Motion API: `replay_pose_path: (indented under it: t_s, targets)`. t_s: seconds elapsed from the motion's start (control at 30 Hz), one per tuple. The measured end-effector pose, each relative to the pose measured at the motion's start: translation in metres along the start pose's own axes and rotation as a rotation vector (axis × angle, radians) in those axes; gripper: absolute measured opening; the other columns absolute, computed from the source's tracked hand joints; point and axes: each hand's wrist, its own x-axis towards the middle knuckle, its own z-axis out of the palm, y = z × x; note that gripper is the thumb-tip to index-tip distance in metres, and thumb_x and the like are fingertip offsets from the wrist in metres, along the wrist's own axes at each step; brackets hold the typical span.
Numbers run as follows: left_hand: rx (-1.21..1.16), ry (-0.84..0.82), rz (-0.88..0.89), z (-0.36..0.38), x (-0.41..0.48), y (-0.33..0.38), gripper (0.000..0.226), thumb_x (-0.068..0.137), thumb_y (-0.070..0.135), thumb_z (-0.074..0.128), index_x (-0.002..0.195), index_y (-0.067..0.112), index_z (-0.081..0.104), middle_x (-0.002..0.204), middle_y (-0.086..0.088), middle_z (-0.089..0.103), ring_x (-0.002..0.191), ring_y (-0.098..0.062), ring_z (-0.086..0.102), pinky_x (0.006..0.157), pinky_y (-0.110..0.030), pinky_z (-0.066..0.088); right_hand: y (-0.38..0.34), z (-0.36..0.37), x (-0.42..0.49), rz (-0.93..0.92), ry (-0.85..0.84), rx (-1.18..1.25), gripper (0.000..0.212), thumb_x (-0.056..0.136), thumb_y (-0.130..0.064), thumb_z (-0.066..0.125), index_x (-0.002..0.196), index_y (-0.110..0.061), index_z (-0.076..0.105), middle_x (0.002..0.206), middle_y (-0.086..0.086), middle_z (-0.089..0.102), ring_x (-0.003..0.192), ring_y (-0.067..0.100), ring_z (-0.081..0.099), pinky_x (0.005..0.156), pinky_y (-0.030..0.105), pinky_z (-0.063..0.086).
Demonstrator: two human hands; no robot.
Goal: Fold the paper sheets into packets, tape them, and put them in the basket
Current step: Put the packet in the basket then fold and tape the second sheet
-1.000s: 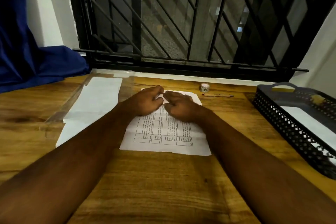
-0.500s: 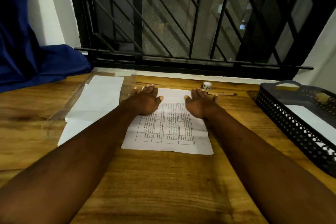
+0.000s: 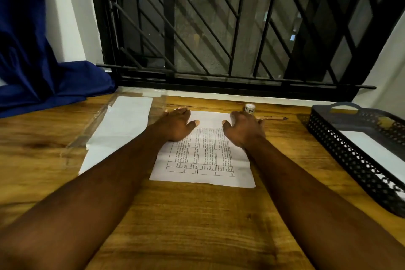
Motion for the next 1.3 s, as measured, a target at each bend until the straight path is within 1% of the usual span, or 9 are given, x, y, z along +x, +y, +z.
replay_pose_path:
  t_s: [0.17,0.3,0.4,0.53,0.7,0.83,0.93,1.2,1.3]
  targets:
    - [-0.277,0.134,-0.065,-0.019,-0.007,-0.007,0.1,0.079,0.086,0.056,0.16,0.034,0.03,0.169,0.004,0.026,0.153,-0.027,0.03,0.12,-0.052,0.032,-0.015,-0.011,-0.012,-0.057,0.114,0.251,0.046,0.091,-0.057,0.064,0.126,-0.028,0.067,0.138,-0.001,0.062,0.127,0.026,0.057,0.112,0.053,0.038]
    - [-0.292,0.234,0.032,-0.051,-0.01,-0.029,0.061,0.078,0.069,0.07,0.126,0.031,0.065,0.134,0.002,0.06,0.118,-0.021,0.057,0.095,-0.039,0.05,-0.027,-0.018,-0.013,-0.21,0.092,0.426,0.031,0.09,-0.043,0.07,0.118,-0.029,0.07,0.132,-0.005,0.064,0.129,0.02,0.052,0.109,0.043,0.04]
    - [-0.215,0.124,0.041,-0.075,-0.024,-0.053,0.049,0.081,0.046,0.083,0.124,0.028,0.068,0.132,0.005,0.059,0.117,-0.016,0.052,0.093,-0.033,0.043,-0.044,-0.023,-0.014,-0.371,0.054,0.397,0.023,0.087,-0.044,0.069,0.109,-0.036,0.068,0.126,-0.009,0.065,0.124,0.018,0.054,0.108,0.048,0.045]
    - [-0.073,-0.077,-0.001,-0.086,-0.05,-0.081,0.052,0.073,0.054,0.087,0.12,0.039,0.071,0.136,0.012,0.057,0.126,-0.016,0.051,0.105,-0.038,0.043,-0.079,-0.022,-0.026,-0.513,-0.023,0.371,0.021,0.09,-0.039,0.075,0.11,-0.037,0.07,0.124,-0.016,0.061,0.126,0.011,0.05,0.11,0.045,0.042]
    - [-0.173,-0.069,0.017,-0.086,-0.084,-0.107,0.032,0.083,0.052,0.08,0.113,0.044,0.074,0.133,0.016,0.062,0.128,-0.014,0.054,0.114,-0.04,0.041,-0.12,-0.025,-0.044,-0.692,-0.028,0.346,0.012,0.086,-0.033,0.074,0.098,-0.034,0.073,0.108,-0.02,0.064,0.113,0.01,0.055,0.101,0.044,0.049]
    - [-0.114,-0.245,-0.021,-0.097,-0.121,-0.108,0.071,0.065,0.077,0.079,0.131,0.057,0.059,0.158,0.019,0.038,0.148,-0.015,0.029,0.121,-0.044,0.023,-0.141,-0.025,-0.06,-0.747,-0.05,0.339,0.013,0.086,-0.028,0.074,0.099,-0.032,0.076,0.106,-0.017,0.068,0.107,0.008,0.054,0.091,0.035,0.051]
    - [-0.083,-0.323,0.015,-0.101,-0.14,-0.105,0.085,0.054,0.084,0.08,0.132,0.065,0.052,0.161,0.02,0.033,0.152,-0.015,0.023,0.124,-0.046,0.019,-0.148,-0.027,-0.071,-0.778,-0.086,0.338,0.022,0.085,-0.023,0.074,0.106,-0.025,0.078,0.107,-0.011,0.073,0.103,0.01,0.06,0.088,0.034,0.054]
    - [-0.209,-0.23,-0.026,-0.088,-0.161,-0.097,0.059,0.09,0.048,0.074,0.145,0.04,0.055,0.16,0.013,0.04,0.148,-0.014,0.034,0.11,-0.028,0.026,-0.161,-0.037,-0.11,-0.92,-0.159,0.372,0.033,0.082,-0.052,0.083,0.104,-0.027,0.079,0.101,-0.012,0.073,0.092,0.005,0.064,0.076,0.031,0.055]
    - [-0.268,-0.161,-0.045,-0.086,-0.167,-0.096,0.05,0.096,0.037,0.07,0.144,0.035,0.058,0.151,0.013,0.048,0.14,-0.015,0.044,0.108,-0.033,0.038,-0.168,-0.036,-0.127,-0.98,-0.169,0.34,0.038,0.082,-0.057,0.082,0.106,-0.028,0.079,0.106,-0.013,0.072,0.098,0.005,0.062,0.08,0.028,0.053]
